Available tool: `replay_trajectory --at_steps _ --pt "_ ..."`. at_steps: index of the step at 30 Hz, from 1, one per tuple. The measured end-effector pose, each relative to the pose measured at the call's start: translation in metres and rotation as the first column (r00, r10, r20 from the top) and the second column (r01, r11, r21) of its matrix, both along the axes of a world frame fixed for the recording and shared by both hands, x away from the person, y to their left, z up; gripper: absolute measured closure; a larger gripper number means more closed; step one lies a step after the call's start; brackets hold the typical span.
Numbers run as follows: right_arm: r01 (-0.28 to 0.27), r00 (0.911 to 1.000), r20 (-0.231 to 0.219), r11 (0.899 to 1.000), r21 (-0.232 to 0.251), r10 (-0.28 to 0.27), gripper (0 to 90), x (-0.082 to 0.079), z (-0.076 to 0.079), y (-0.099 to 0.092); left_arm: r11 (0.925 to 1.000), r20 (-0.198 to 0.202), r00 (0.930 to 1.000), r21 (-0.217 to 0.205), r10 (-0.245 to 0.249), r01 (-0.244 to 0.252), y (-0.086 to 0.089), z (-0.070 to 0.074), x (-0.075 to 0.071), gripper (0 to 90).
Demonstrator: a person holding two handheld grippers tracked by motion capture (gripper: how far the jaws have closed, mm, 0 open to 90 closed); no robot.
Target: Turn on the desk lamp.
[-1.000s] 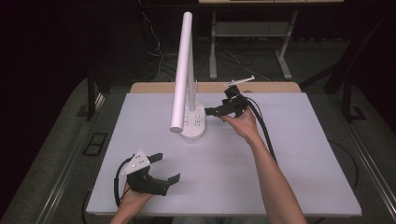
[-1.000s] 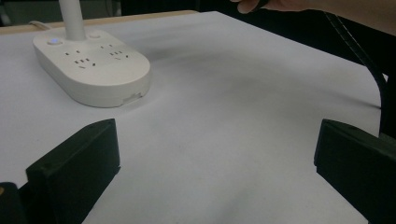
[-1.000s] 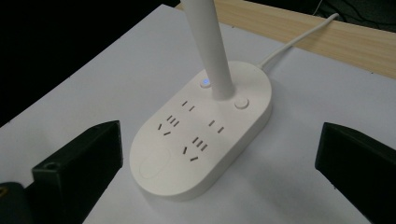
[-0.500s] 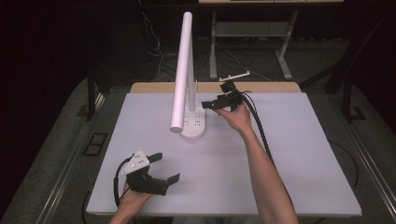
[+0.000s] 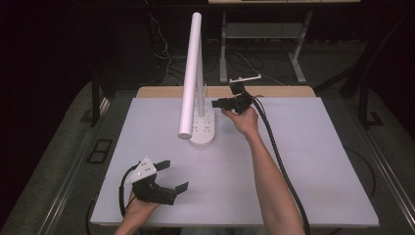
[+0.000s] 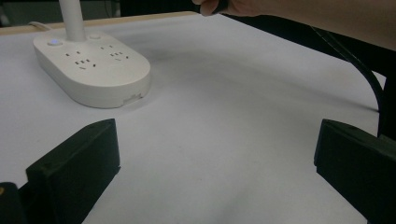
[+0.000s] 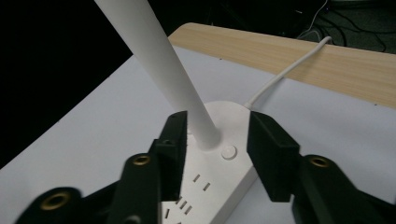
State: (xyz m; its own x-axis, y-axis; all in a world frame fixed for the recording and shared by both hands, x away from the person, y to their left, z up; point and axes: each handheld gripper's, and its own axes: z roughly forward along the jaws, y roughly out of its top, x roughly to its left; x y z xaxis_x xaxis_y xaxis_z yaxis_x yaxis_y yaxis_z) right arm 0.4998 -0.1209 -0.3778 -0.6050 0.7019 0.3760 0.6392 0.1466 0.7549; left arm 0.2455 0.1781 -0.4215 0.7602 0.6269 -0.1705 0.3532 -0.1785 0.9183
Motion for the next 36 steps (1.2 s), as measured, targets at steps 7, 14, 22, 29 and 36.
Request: replay_trajectory --at_steps 7,14,22,29,36 --pt "0.008 0.9998 -0.02 1.0 0.015 -0.008 74.2 0.005 -0.011 0.003 1.0 0.001 1.0 -0.002 -0.001 0.001 0.0 0.0 0.0 0.0" --pt "0.01 0.9993 -0.037 1.0 0.018 -0.01 80.0 0.009 -0.022 0.009 1.0 0.002 1.0 -0.004 0.007 -0.007 0.002 0.0 0.0 0.0" --pt "0.007 0.9978 -0.066 1.0 0.018 -0.006 89.0 0.013 -0.036 0.014 1.0 0.004 1.0 0.002 0.004 -0.004 0.002 0.0 0.0 0.0" --pt "-0.008 0.9966 -0.081 1.0 0.016 0.01 89.0 0.016 -0.049 0.022 1.0 0.003 1.0 -0.001 0.007 -0.007 0.002 0.0 0.001 0.0" --pt "-0.007 0.9967 -0.081 1.0 0.017 0.009 89.0 0.019 -0.06 0.027 0.9999 0.001 1.0 0.007 0.008 -0.008 0.002 0.0 0.001 0.0"
